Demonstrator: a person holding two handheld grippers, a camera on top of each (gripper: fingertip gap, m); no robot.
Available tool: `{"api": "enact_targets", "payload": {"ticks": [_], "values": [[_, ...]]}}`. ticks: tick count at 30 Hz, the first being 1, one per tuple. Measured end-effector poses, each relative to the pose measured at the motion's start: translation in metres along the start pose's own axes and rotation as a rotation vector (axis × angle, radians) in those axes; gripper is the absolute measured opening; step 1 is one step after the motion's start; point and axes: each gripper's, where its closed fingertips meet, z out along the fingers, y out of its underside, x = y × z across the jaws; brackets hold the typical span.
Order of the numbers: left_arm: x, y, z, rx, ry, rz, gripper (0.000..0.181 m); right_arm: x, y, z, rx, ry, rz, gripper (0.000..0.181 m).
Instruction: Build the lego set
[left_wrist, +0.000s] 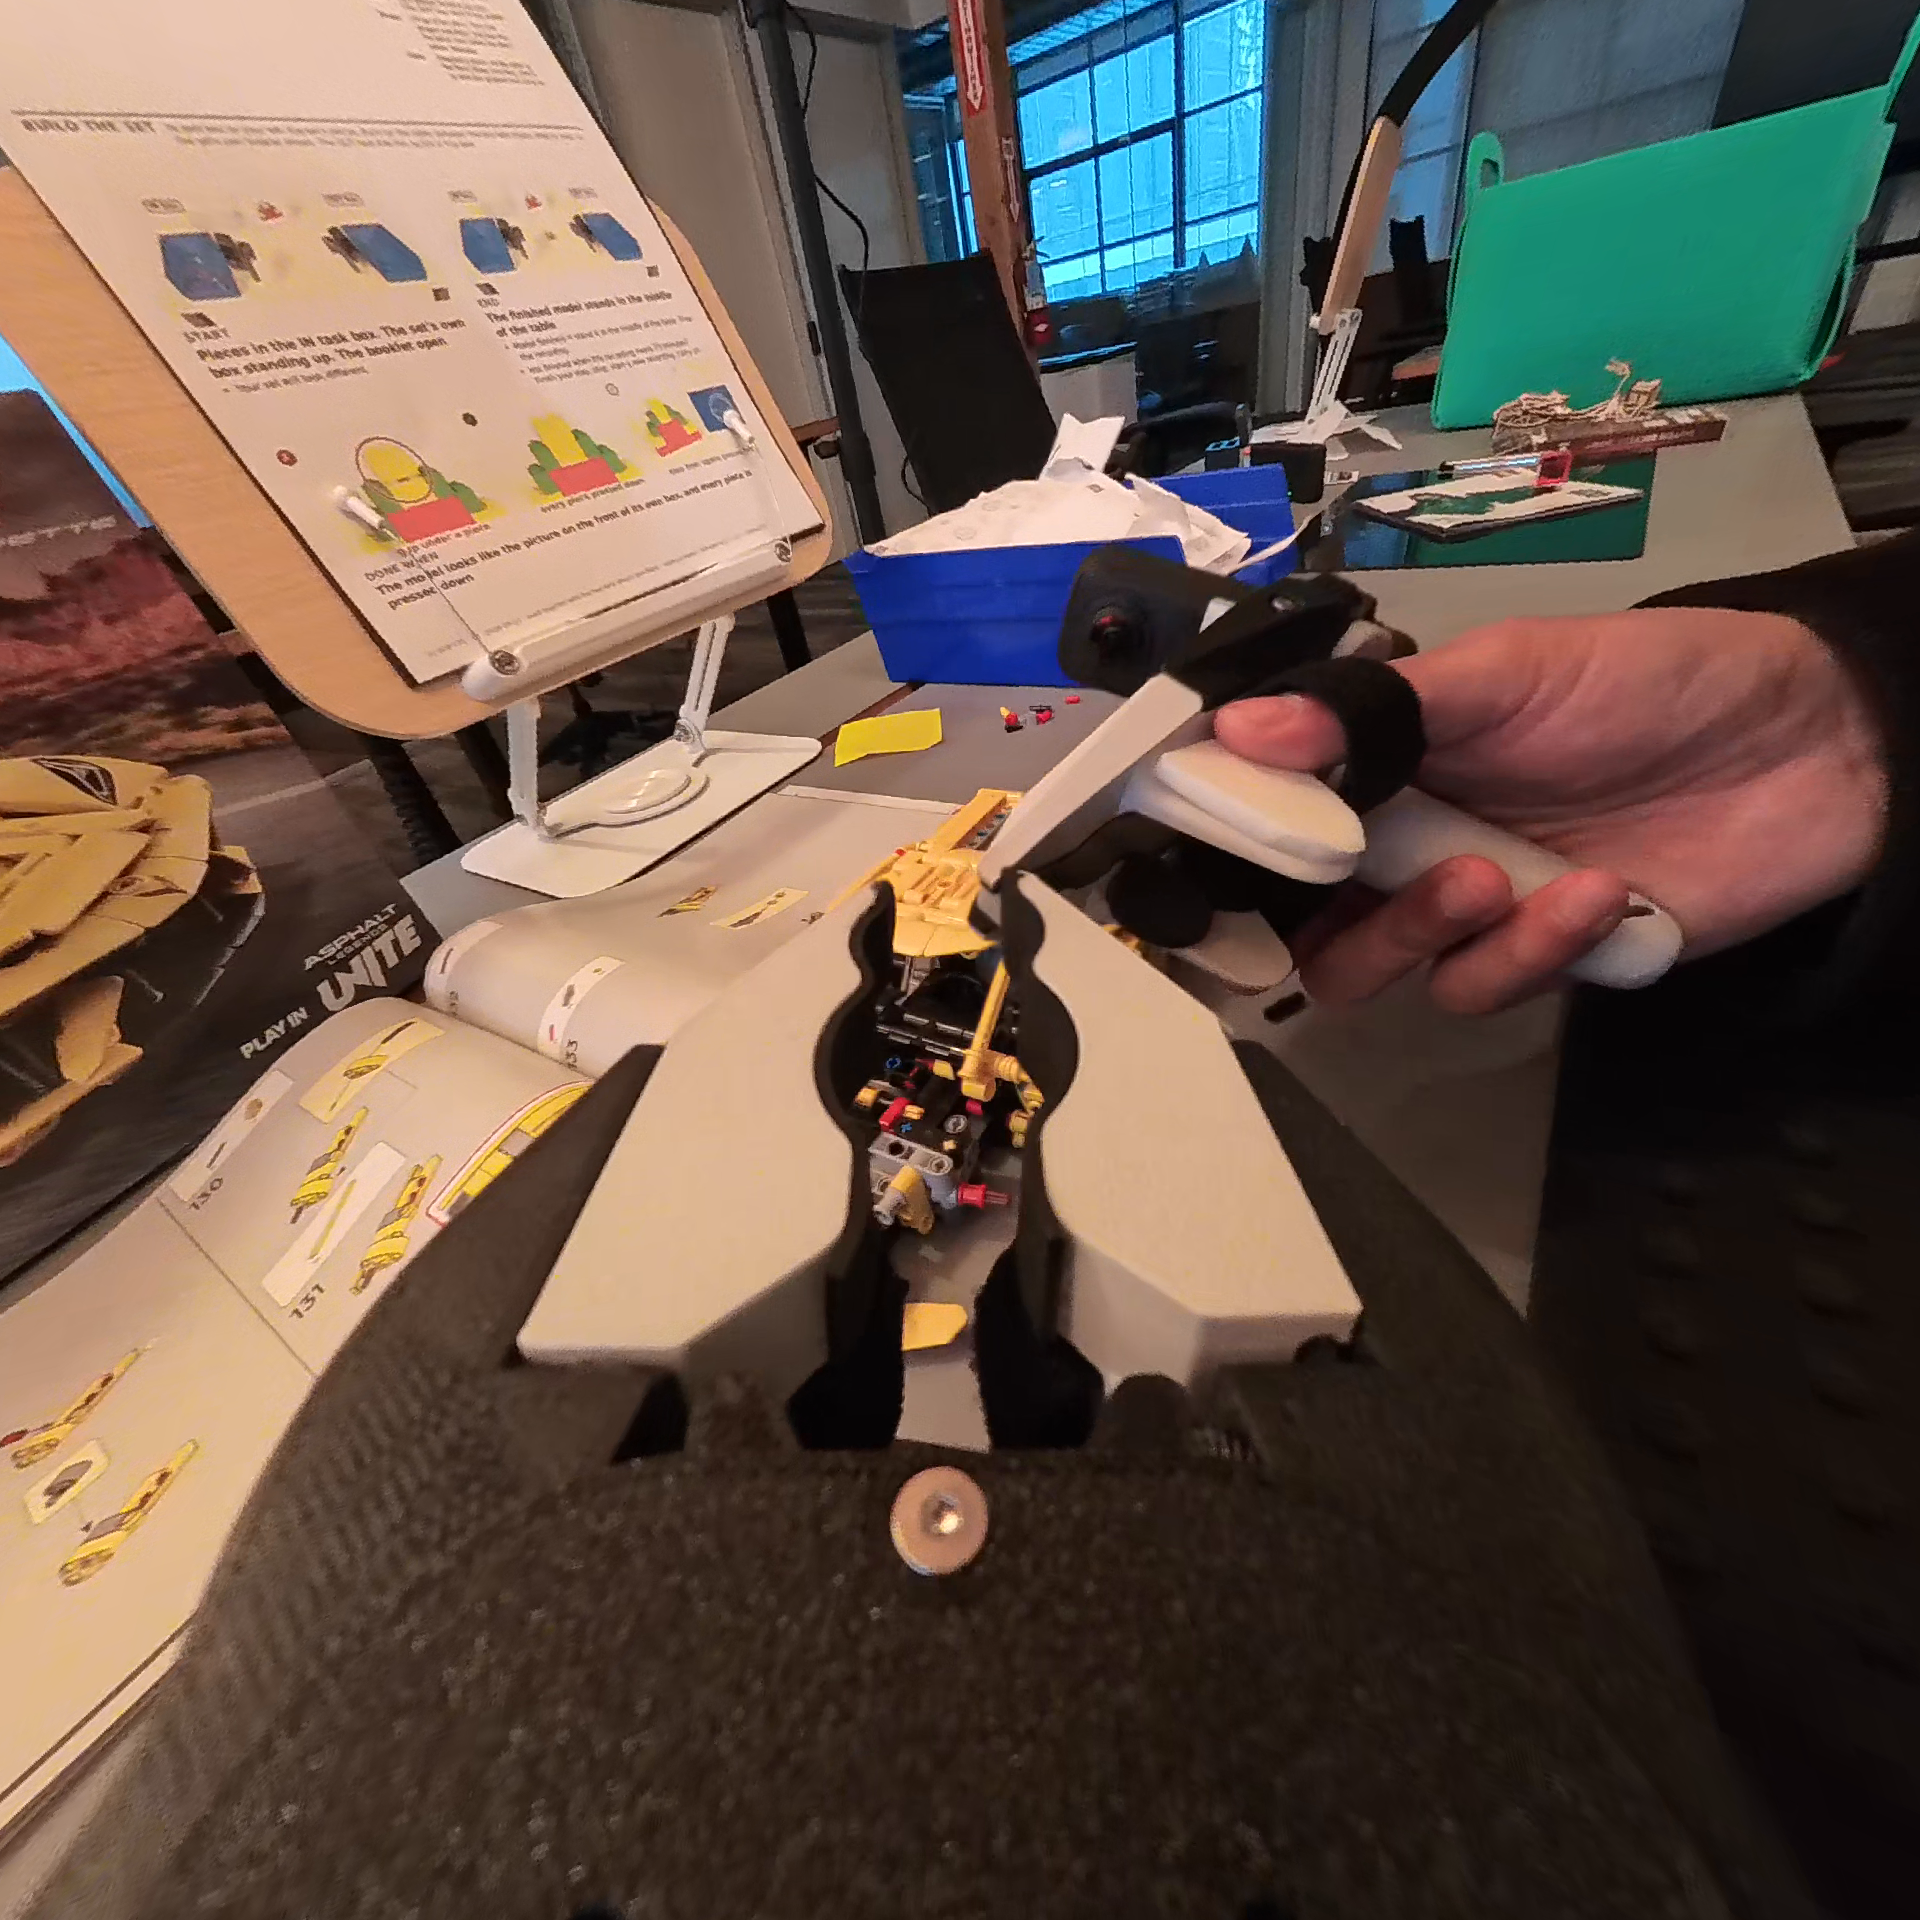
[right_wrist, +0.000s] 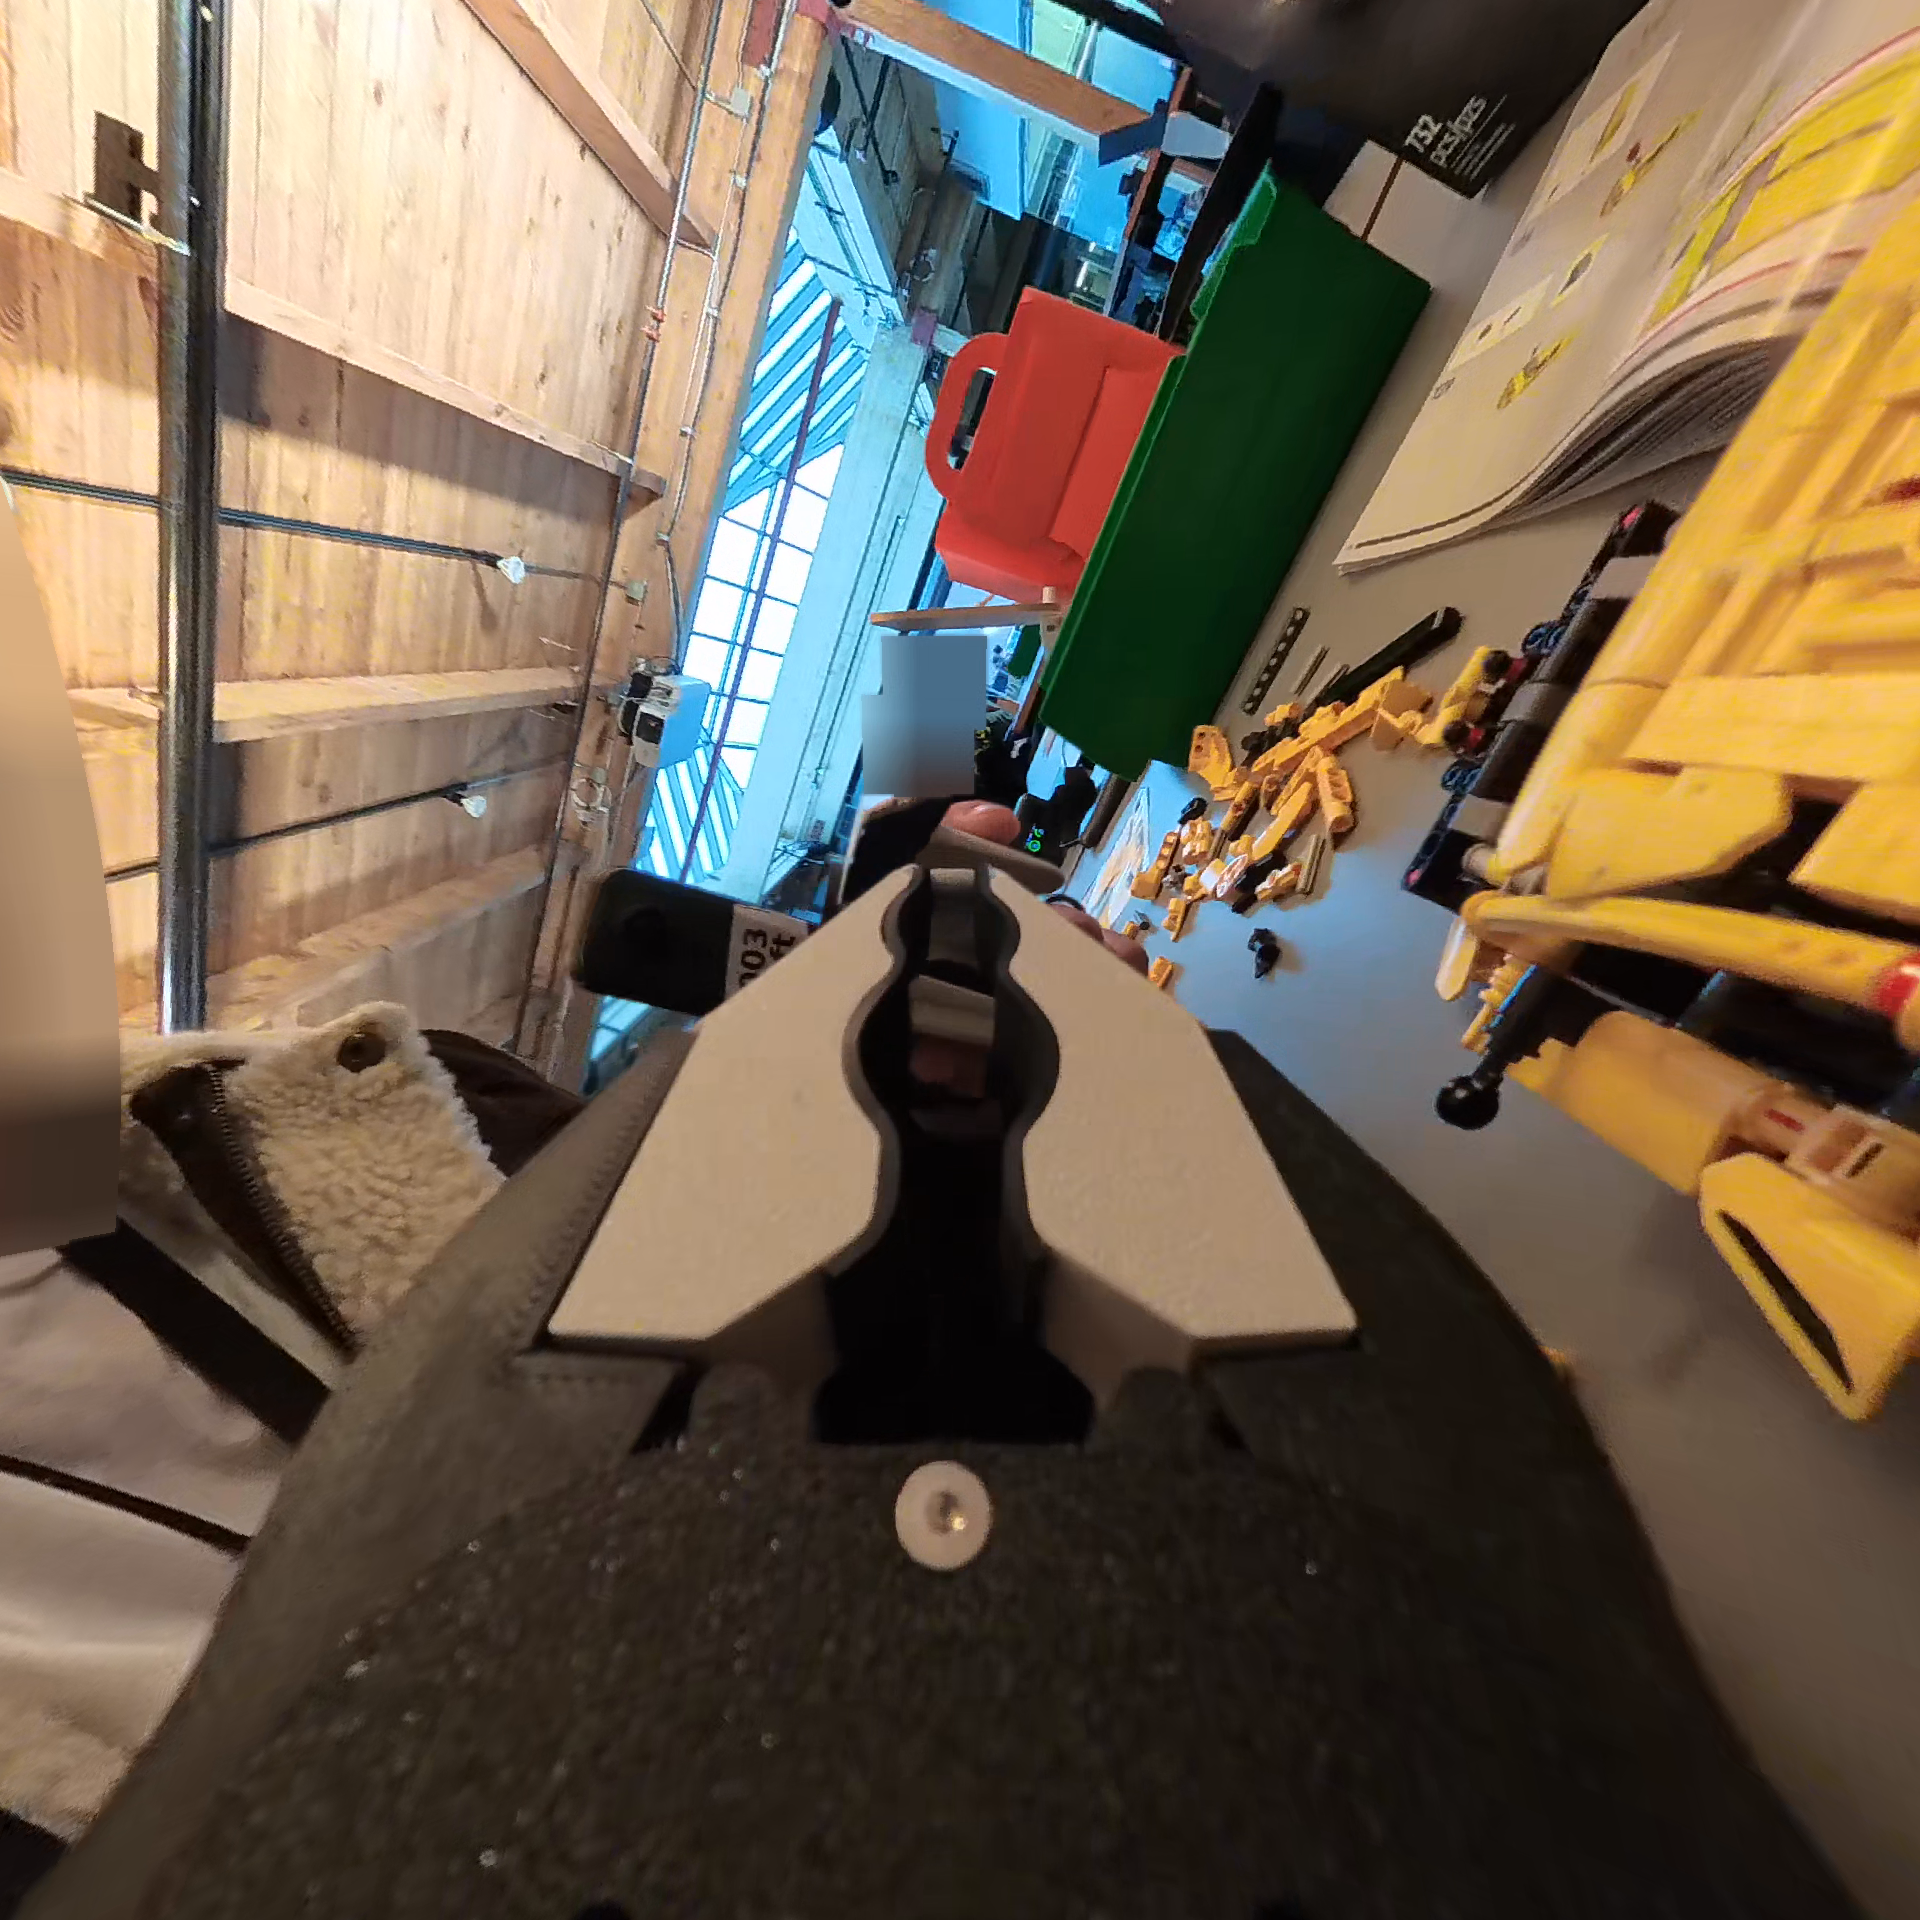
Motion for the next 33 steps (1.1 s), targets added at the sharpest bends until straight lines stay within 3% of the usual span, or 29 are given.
{"api": "enact_targets", "payload": {"ticks": [3,6,9,11,18,25,33], "values": [[-0.008,0.0,-0.002,0.001,-0.047,0.019,0.006,0.002,0.001,-0.002,-0.011,0.027,-0.028,0.007],[0.003,-0.002,-0.003,0.018,0.021,0.041,0.007,0.004,0.001,-0.003,-0.014,0.049,-0.052,0.006],[0.017,0.005,0.0,-0.014,0.084,0.051,0.013,0.004,-0.002,-0.005,0.0,0.049,-0.067,0.006],[0.016,0.007,0.004,-0.038,0.057,0.051,0.025,0.004,-0.001,-0.003,-0.007,0.054,-0.081,0.007],[0.001,0.011,0.009,-0.084,-0.03,0.098,0.034,0.003,0.003,0.002,-0.022,0.061,-0.111,0.007],[0.007,0.018,0.009,-0.118,-0.018,0.188,0.017,0.009,0.002,-0.001,-0.038,0.142,-0.197,0.007],[0.013,0.027,0.012,-0.189,-0.046,0.31,0.007,0.017,0.003,-0.005,-0.106,0.333,-0.542,0.007]]}}
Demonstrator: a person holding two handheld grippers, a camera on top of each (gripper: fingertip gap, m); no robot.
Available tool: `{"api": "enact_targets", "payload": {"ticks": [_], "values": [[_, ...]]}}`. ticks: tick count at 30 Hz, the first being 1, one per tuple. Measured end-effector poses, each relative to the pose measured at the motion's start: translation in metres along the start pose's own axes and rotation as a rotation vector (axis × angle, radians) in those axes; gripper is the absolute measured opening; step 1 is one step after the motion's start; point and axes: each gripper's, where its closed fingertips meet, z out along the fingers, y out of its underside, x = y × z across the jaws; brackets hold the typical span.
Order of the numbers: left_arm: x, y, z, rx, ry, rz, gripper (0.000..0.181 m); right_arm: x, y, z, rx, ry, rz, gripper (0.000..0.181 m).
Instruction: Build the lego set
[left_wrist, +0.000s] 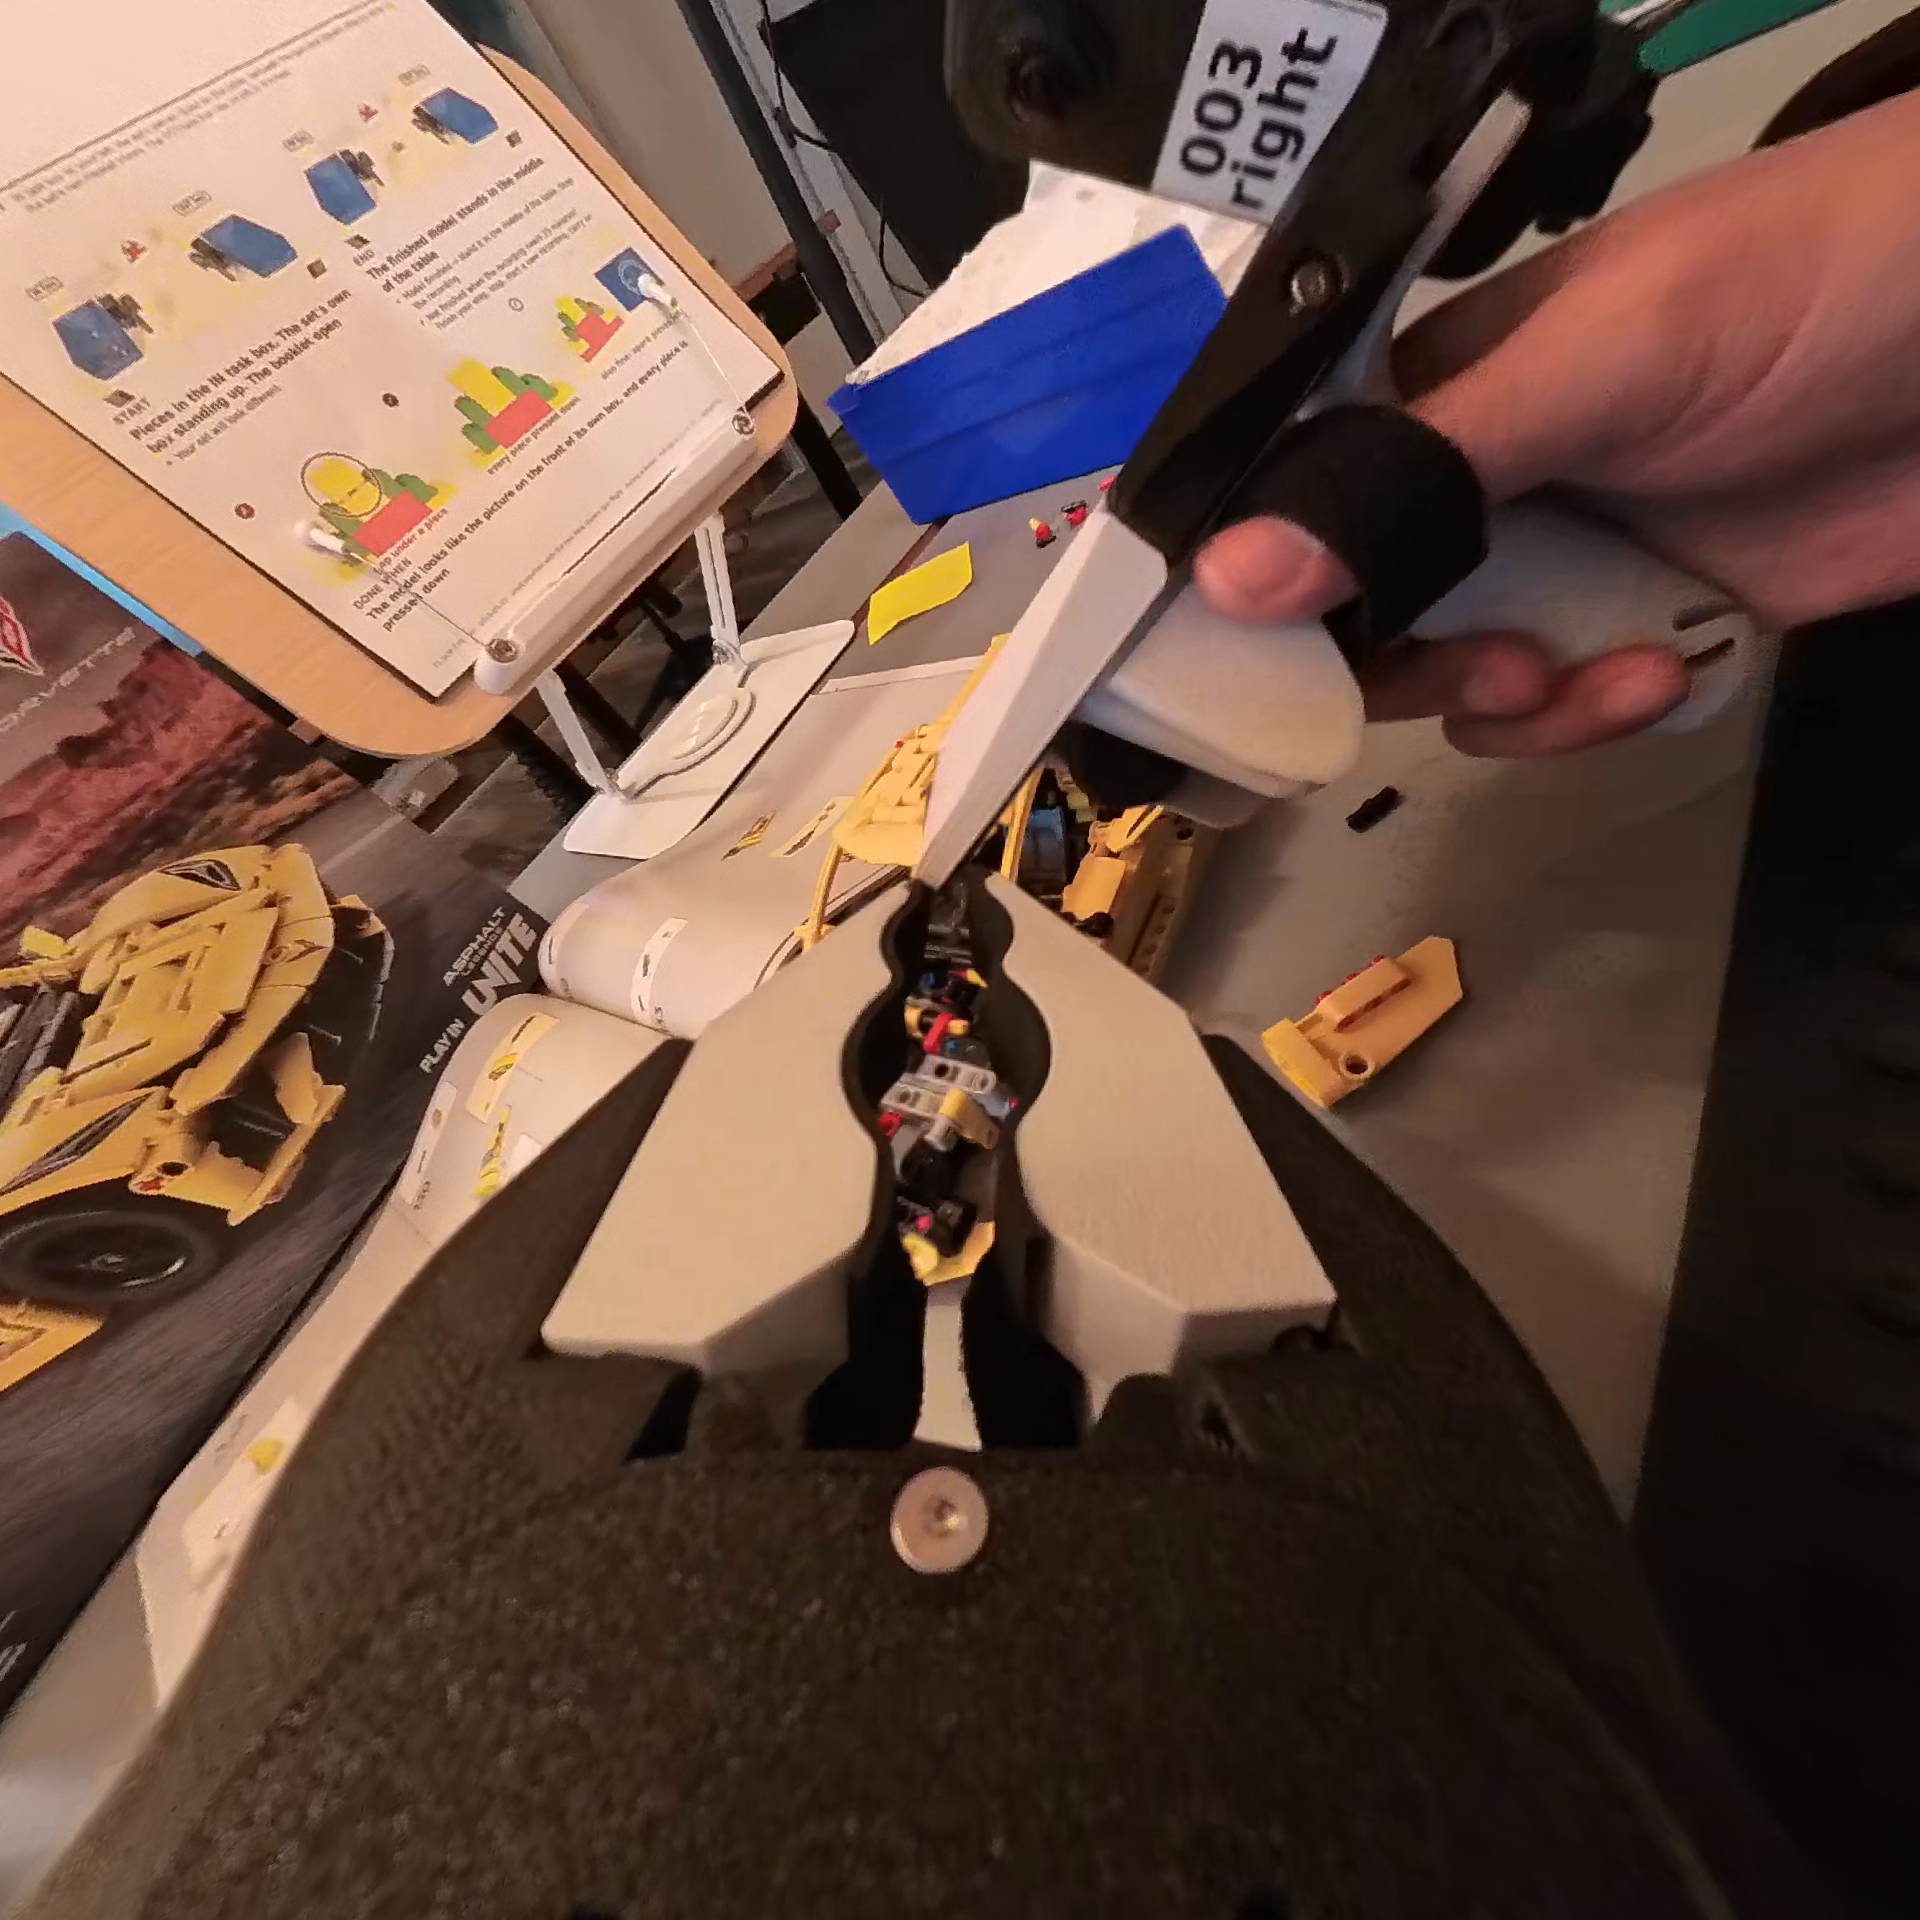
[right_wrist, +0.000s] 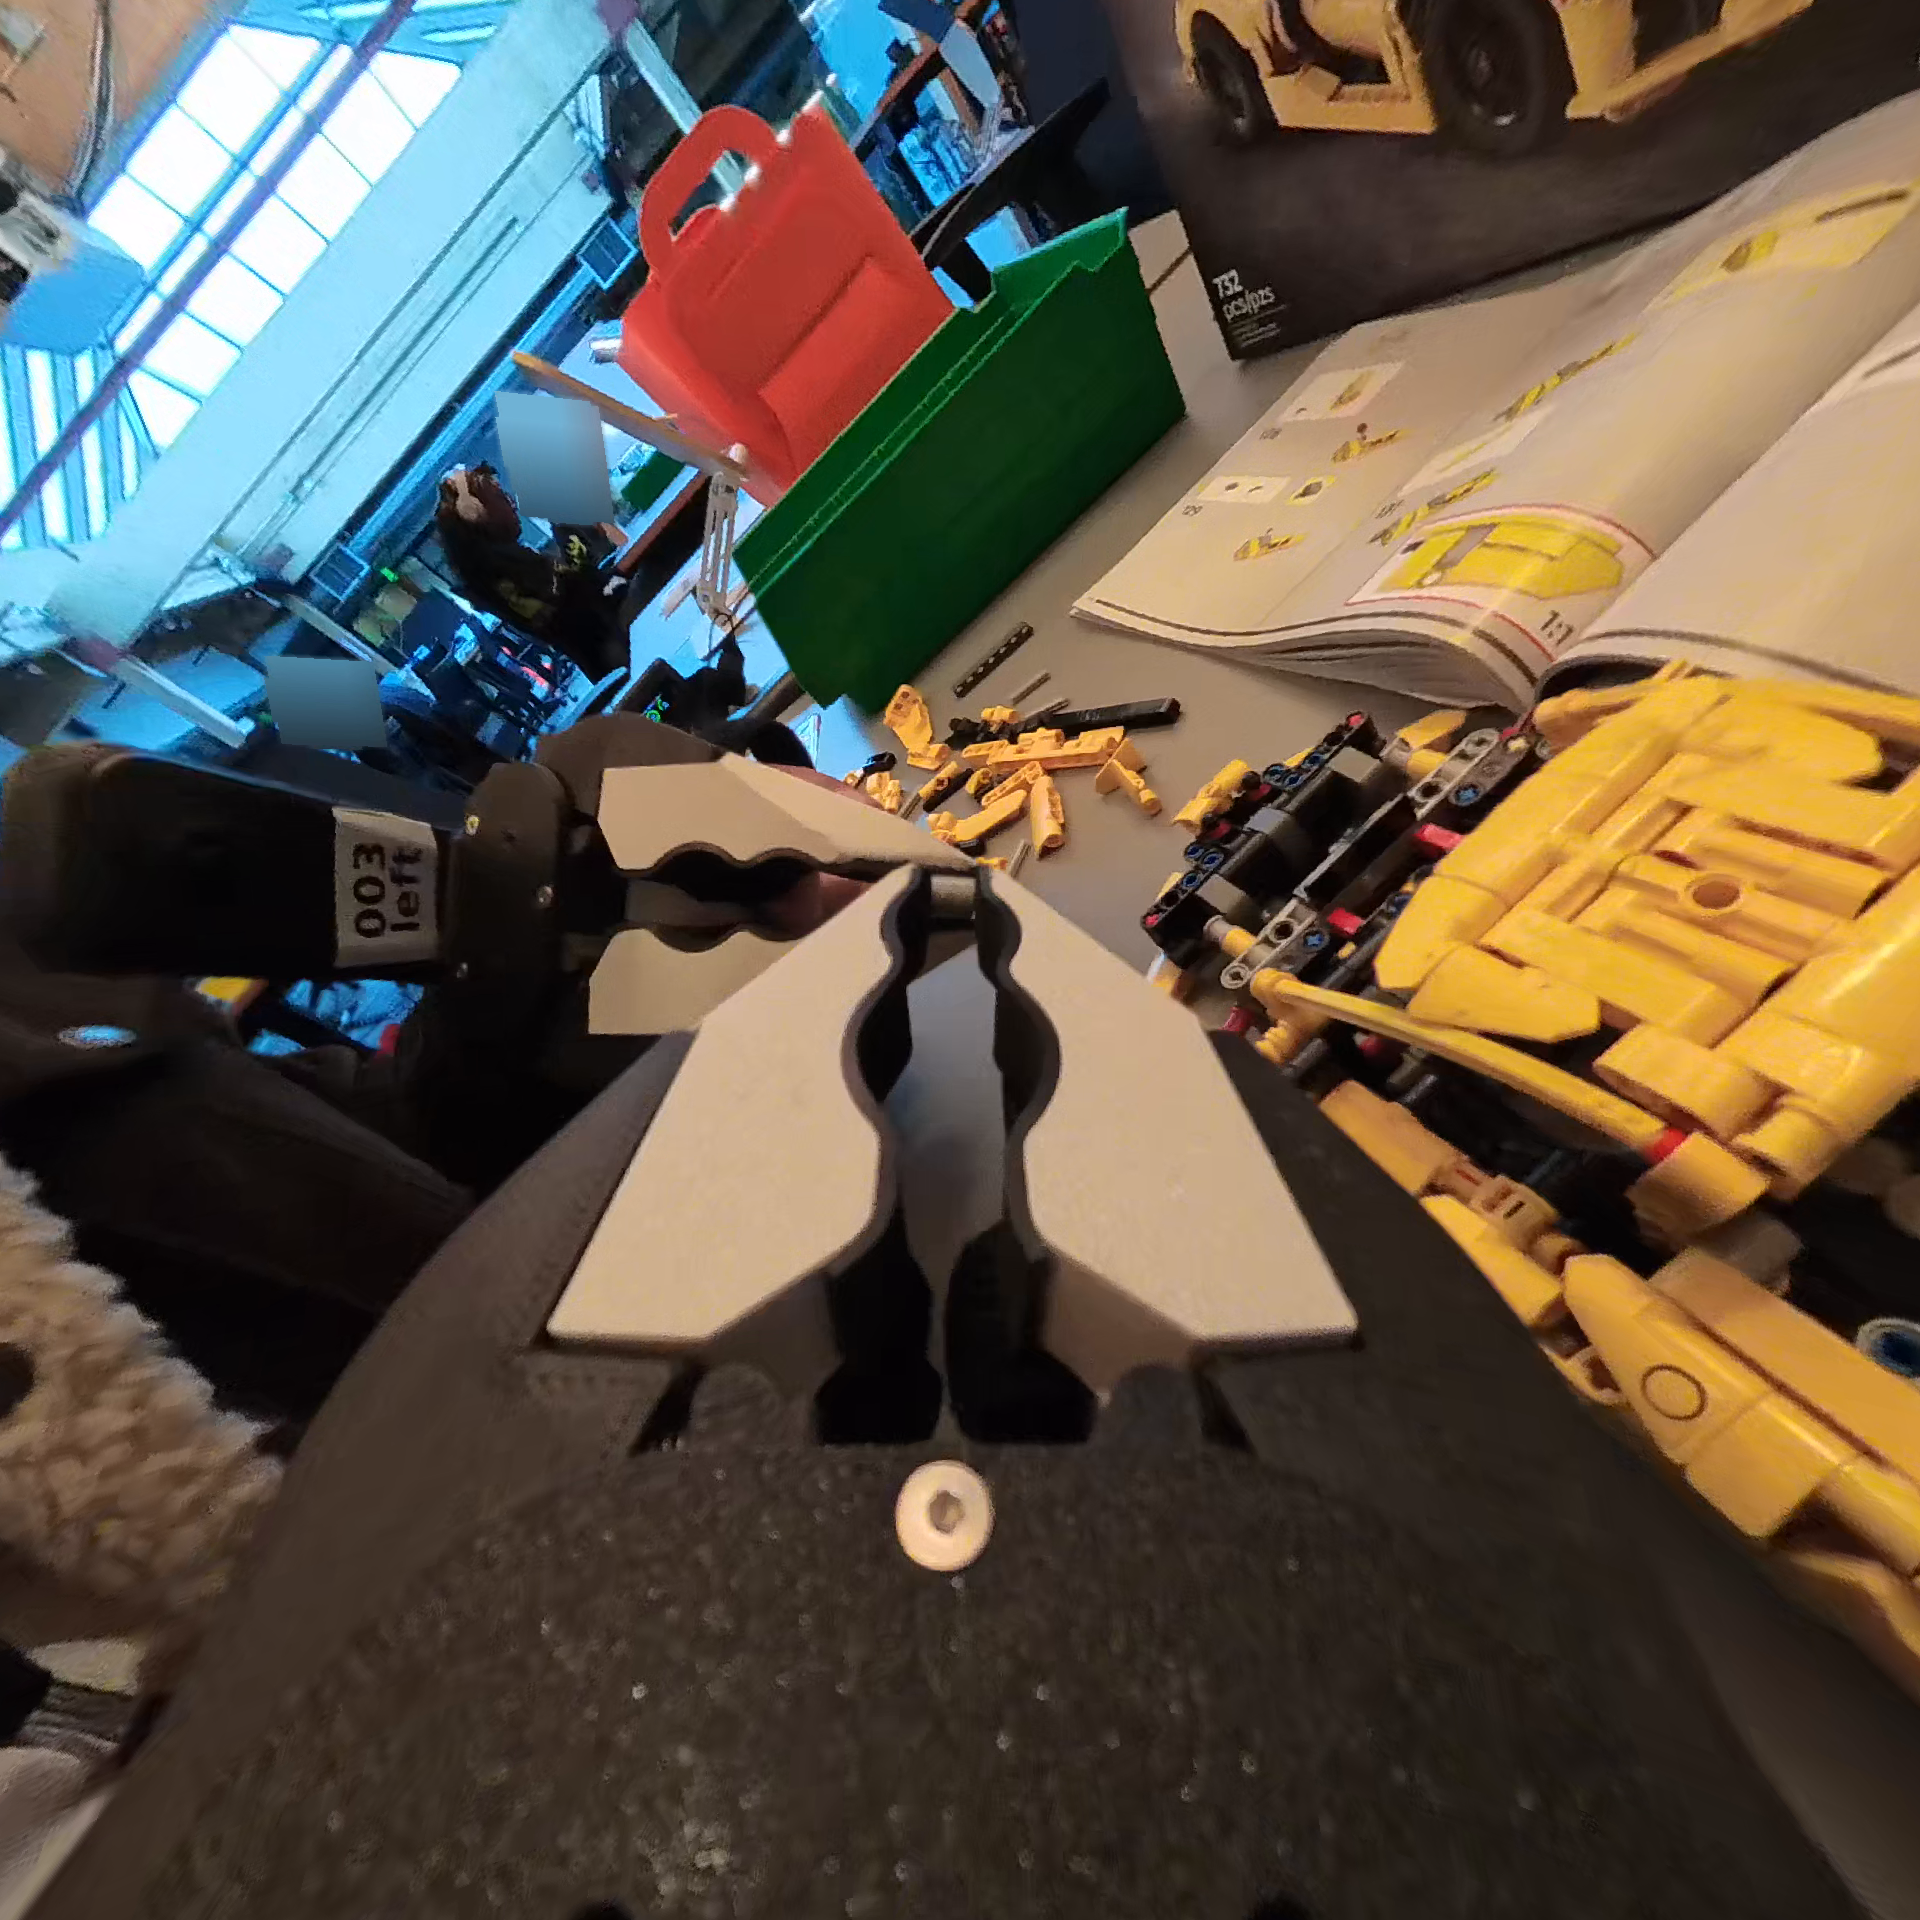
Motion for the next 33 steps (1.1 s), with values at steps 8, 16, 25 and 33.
{"api": "enact_targets", "payload": {"ticks": [8,16,25,33], "values": [[-0.001,-0.001,-0.004,0.007,0.025,-0.039,0.006,0.001,-0.003,-0.022,-0.034,-0.006,-0.087,0.027],[0.013,-0.006,-0.005,0.035,0.08,-0.006,0.006,-0.008,0.009,-0.012,-0.098,-0.096,0.025,0.007],[0.0,-0.026,-0.02,0.259,0.512,-0.958,0.022,-0.022,-0.005,-0.02,0.004,-0.229,0.082,0.006],[0.004,-0.031,-0.026,0.292,0.617,-1.039,0.009,-0.033,-0.005,-0.017,0.0,-0.278,0.087,0.006]]}}
